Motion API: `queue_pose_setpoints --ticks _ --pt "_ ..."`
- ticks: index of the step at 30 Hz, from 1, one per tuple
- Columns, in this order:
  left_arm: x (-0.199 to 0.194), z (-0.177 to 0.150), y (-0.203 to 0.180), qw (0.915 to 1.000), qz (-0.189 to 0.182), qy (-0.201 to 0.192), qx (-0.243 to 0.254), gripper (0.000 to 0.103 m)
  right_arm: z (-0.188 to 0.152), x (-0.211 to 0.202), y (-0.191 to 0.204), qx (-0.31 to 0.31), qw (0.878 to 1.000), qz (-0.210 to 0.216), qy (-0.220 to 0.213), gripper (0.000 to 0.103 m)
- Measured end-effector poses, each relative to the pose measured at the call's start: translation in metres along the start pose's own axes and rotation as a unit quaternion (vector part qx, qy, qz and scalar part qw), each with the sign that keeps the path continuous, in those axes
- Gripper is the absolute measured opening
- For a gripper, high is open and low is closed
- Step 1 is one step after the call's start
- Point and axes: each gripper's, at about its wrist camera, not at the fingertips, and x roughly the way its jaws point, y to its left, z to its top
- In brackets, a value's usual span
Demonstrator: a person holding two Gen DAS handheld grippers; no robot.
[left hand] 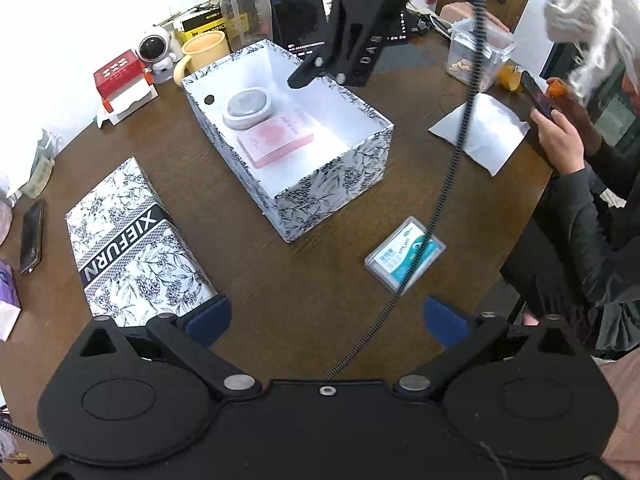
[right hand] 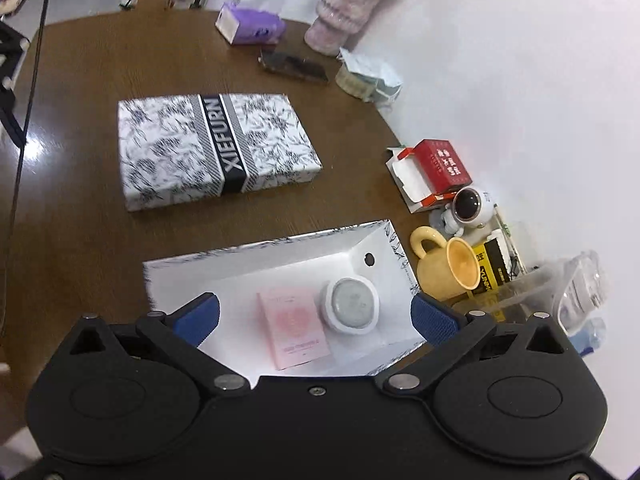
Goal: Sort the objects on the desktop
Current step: 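Withdraw the right gripper while moving the left gripper toward the floss pack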
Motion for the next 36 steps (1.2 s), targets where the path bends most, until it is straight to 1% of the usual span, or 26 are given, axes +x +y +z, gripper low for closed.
queue_pose_setpoints --ticks 6,10,16,24,31,36 --pt "-0.007 -0.015 -0.01 0.9999 -0.007 -0.008 0.009 0.103 -0.013 -0.039 0.037 -0.001 1.0 -0.011 0.005 0.103" --pt "-0.003 -0.017 -0.016 0.9999 -0.014 0.001 0.004 0.103 -0.023 -0.059 0.066 0.006 1.0 -0.022 0.003 0.103" --pt "0.002 -0.021 -0.03 0.9994 -0.019 0.009 0.028 0.103 -0.037 -0.078 0.095 0.039 0.999 -0.017 -0.005 0.103" --pt "0.004 -0.022 -0.036 0.9988 -0.026 0.012 0.04 0.103 -0.054 -0.087 0.121 0.085 0.996 -0.014 0.008 0.103" --pt "0.011 -0.019 -0.038 0.9981 -0.025 0.016 0.054 0.103 -0.074 -0.082 0.137 0.128 0.991 0.004 0.046 0.103" --pt "0.017 -0.014 -0.037 0.9977 -0.03 0.013 0.059 0.103 -0.085 -0.076 0.145 0.155 0.986 0.022 0.064 0.103"
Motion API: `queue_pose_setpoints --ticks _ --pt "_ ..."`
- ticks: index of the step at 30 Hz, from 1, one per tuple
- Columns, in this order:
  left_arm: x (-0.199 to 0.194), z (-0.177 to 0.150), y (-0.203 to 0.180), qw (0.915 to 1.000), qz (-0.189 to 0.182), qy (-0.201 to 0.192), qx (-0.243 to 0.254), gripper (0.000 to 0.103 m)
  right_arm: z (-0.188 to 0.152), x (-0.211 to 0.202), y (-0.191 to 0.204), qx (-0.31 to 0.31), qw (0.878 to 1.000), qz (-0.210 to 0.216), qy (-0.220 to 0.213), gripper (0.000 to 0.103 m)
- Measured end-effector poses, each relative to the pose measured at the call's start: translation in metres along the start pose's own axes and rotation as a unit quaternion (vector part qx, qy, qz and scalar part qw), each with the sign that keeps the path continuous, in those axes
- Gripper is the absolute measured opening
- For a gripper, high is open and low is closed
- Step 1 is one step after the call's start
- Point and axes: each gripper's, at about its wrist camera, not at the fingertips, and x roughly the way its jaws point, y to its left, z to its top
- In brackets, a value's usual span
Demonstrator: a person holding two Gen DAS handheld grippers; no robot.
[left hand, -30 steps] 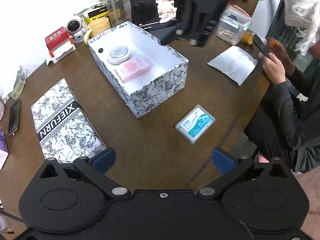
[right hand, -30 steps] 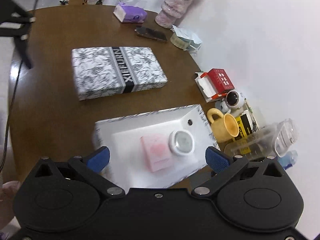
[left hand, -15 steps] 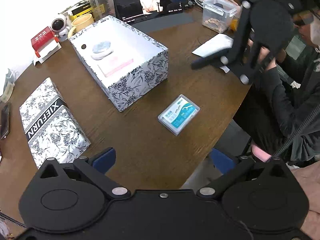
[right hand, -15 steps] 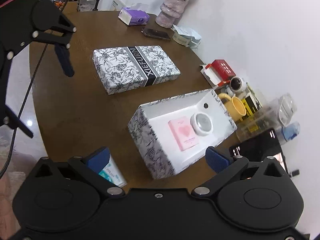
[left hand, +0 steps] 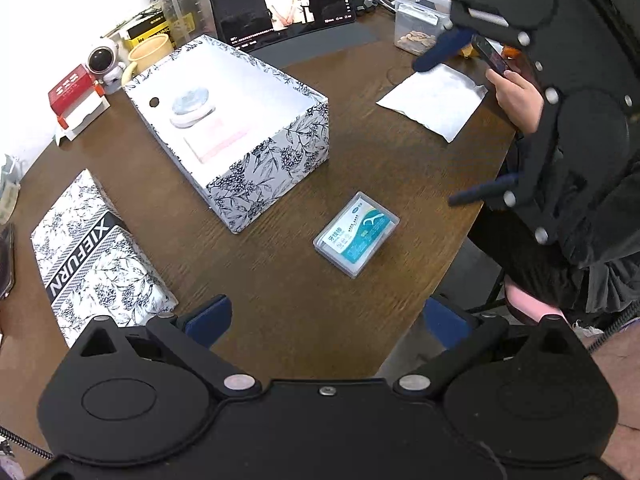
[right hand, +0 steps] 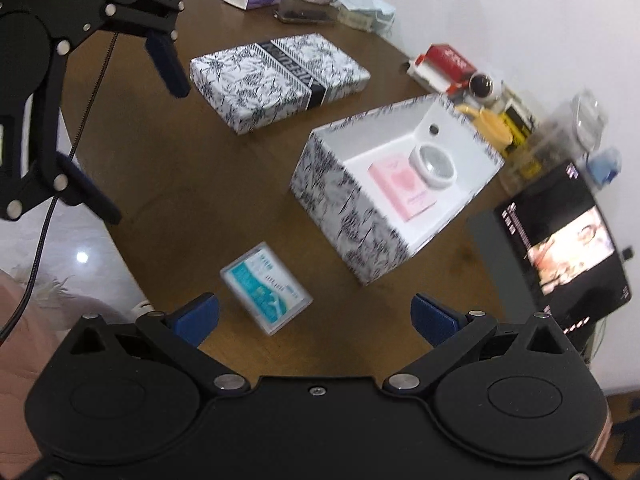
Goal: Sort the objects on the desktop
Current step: 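Withdraw the right gripper while moving the left gripper toward the floss pack, then lower the left gripper over the floss pack and close on it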
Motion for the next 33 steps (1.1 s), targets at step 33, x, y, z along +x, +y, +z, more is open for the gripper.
queue_pose_setpoints --ticks 33 --pt "0.118 0.045 -0.013 0.9947 -0.004 0.025 0.1 0.103 -0.052 0.062 0.018 0.053 0.993 0.091 0.054 0.103"
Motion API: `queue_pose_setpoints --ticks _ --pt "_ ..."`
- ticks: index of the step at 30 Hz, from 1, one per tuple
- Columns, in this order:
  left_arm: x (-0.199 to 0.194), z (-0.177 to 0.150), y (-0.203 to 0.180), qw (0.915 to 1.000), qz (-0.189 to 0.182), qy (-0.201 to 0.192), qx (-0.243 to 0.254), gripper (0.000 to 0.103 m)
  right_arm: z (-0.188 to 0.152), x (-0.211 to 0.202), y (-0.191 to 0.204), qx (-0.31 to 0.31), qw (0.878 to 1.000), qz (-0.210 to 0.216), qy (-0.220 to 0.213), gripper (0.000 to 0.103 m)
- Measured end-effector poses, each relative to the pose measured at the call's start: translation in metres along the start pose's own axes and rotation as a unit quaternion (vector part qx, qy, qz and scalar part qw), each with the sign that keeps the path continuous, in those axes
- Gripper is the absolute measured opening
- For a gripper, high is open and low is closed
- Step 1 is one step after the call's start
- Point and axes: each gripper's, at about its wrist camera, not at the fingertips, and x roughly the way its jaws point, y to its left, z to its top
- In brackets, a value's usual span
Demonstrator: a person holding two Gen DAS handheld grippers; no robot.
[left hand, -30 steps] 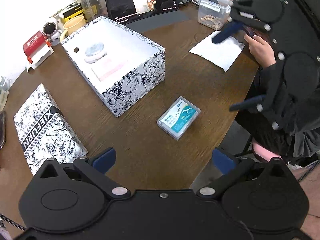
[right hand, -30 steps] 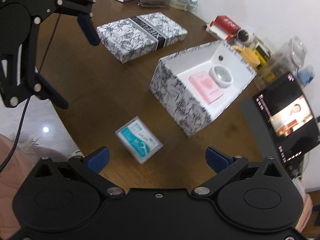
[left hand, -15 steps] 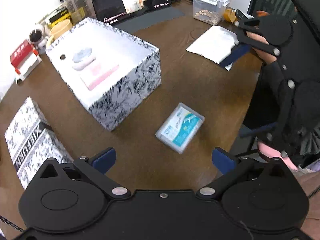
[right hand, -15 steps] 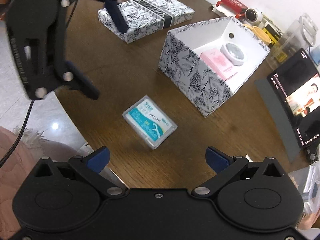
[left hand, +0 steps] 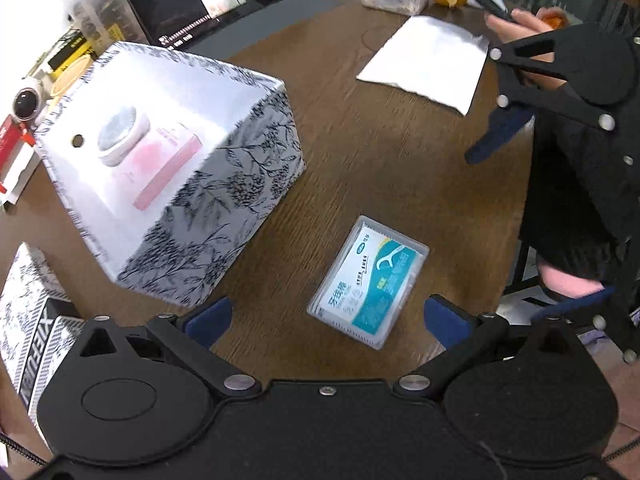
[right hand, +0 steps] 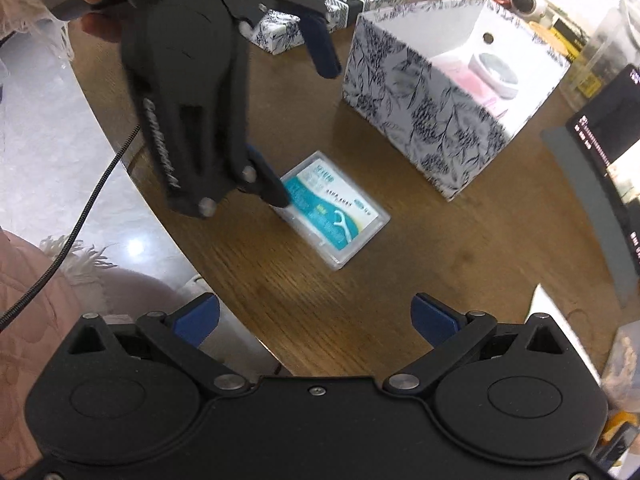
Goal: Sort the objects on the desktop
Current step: 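Lower the left gripper over the floss pack and close on it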
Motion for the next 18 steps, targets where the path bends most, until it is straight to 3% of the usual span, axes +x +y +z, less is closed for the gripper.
queue_pose_setpoints --ticks 8,18 --pt "0.026 0.006 -0.017 0.9976 -0.006 0.012 0.068 0.103 -0.007 0.007 -0.002 0.018 1.0 0.015 0.002 0.103" --pt "0.045 0.012 -0.022 0.995 0.0 0.021 0.097 0.103 -0.01 0.014 -0.006 0.029 0.999 0.024 -0.001 0.103"
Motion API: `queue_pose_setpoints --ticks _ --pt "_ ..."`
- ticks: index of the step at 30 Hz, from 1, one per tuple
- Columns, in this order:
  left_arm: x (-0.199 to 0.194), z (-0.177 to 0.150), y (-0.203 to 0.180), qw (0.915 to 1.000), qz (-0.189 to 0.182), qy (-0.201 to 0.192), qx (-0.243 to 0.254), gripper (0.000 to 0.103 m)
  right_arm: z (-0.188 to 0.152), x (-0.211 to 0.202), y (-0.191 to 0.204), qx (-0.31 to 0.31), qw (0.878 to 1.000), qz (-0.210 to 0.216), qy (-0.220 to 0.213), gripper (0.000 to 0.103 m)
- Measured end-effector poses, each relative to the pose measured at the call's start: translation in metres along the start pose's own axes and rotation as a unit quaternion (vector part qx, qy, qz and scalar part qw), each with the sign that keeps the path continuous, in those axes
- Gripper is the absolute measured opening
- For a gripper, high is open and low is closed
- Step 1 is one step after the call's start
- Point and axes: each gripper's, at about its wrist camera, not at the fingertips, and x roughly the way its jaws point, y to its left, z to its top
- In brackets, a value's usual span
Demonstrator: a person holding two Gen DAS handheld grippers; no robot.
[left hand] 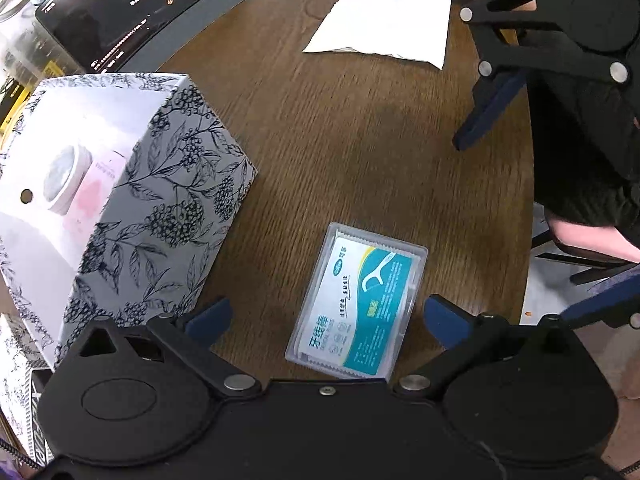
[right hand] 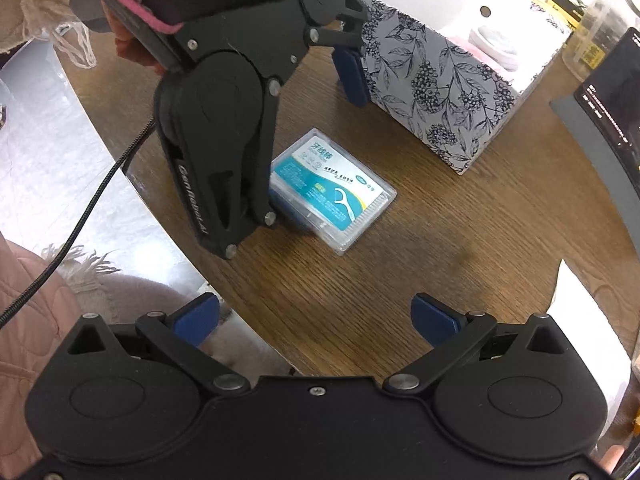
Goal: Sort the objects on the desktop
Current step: 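Lower the left gripper over the floss pack and close on it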
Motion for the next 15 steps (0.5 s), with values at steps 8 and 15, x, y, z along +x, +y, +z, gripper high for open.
queue_pose_setpoints --ticks 8,15 --pt "0.0061 0.002 -0.0016 0.9998 0.018 -0.005 0.007 0.101 -0.002 0.0036 0.0014 0.003 1.0 0.002 -0.001 0.103" --pt "0.0092 0.0032 -0.0008 1.0 0.006 0.0 0.0 0.091 -0.0037 0.0047 0.0031 0.003 1.0 0.003 -0.003 0.103"
